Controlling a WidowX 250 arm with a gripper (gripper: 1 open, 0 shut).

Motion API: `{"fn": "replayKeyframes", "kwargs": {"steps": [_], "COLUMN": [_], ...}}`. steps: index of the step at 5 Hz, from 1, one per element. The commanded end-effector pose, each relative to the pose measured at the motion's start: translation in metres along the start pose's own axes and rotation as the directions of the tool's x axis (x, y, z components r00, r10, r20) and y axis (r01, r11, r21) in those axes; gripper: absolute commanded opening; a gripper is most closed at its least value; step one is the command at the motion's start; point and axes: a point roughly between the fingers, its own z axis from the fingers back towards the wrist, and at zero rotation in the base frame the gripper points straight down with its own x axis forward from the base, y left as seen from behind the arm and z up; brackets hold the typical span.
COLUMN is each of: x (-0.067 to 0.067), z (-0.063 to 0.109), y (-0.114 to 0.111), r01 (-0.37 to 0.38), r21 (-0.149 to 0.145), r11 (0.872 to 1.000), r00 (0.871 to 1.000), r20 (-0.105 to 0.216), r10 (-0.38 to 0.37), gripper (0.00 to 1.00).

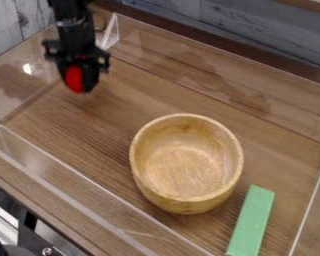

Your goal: Move the red object to the right side of the table

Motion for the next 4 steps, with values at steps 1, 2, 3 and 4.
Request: {"fn": "replayKeyframes", "kwargs": {"steps": [1,2,3,4], "x": [0.016,0.022,0.029,0.033], "z": [0.048,0.061,0.061,0.056], "y": [-0.028,-0.062,-0.104,-0.150], "r01": [0.059,0.110,0.178,0.247], "r21": [0.003,-0.032,-0.052,-0.068], "r11": [0.998,0.993,0.983,0.967], "r00": [0.994,0.989,0.979,0.965], "r20": [0.097,0.107,0.109,0.105], "r10": [-0.059,-0.106,-0.171,-0.239], "gripper": [0.00,0.00,0.00,0.00]}}
